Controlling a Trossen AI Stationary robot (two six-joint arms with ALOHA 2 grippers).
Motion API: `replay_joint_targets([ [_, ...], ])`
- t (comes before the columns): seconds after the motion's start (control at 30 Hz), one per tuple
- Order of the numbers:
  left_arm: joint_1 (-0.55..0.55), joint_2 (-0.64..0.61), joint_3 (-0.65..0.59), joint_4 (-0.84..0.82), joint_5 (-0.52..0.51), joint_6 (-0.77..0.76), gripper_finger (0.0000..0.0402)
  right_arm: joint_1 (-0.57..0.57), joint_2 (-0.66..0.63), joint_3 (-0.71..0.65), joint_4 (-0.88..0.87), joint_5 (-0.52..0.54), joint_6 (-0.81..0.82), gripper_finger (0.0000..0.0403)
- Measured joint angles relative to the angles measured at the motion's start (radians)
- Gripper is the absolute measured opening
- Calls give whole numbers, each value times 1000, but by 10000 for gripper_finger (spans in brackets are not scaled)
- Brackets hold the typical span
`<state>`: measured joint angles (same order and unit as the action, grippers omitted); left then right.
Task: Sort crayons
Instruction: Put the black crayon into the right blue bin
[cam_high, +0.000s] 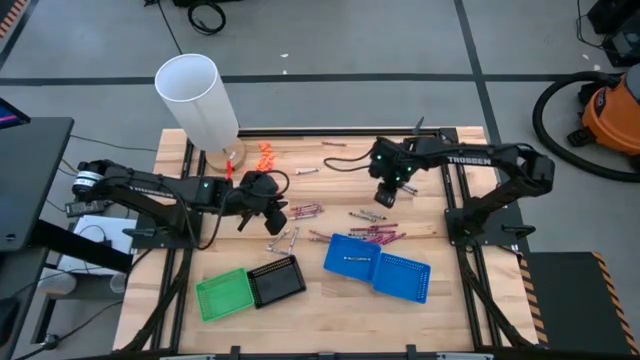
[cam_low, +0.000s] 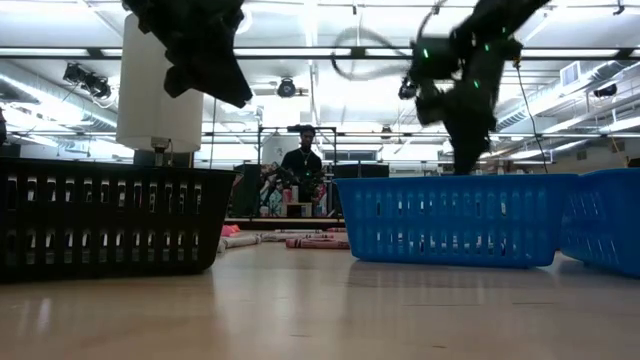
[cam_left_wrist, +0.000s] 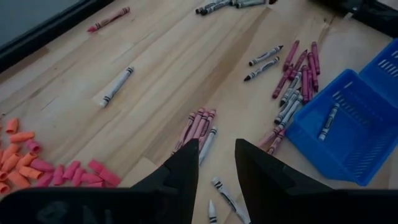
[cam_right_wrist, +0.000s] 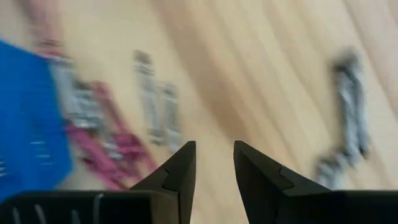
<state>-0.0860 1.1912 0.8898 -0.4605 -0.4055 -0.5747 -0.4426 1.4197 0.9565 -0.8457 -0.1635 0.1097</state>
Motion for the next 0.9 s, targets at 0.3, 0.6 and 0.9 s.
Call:
replay_joint_targets([
  [0.3,30,0,0,40,-22,0,114,-141,15,-33,126,73,-119,116],
  [0.6,74,0,0,83,-45,-64,114,-33,100,-34,99,-102,-166,116],
  [0.9,93,0,0,90,-39,-73,114,120,99,-58,169,-78,-247,131],
])
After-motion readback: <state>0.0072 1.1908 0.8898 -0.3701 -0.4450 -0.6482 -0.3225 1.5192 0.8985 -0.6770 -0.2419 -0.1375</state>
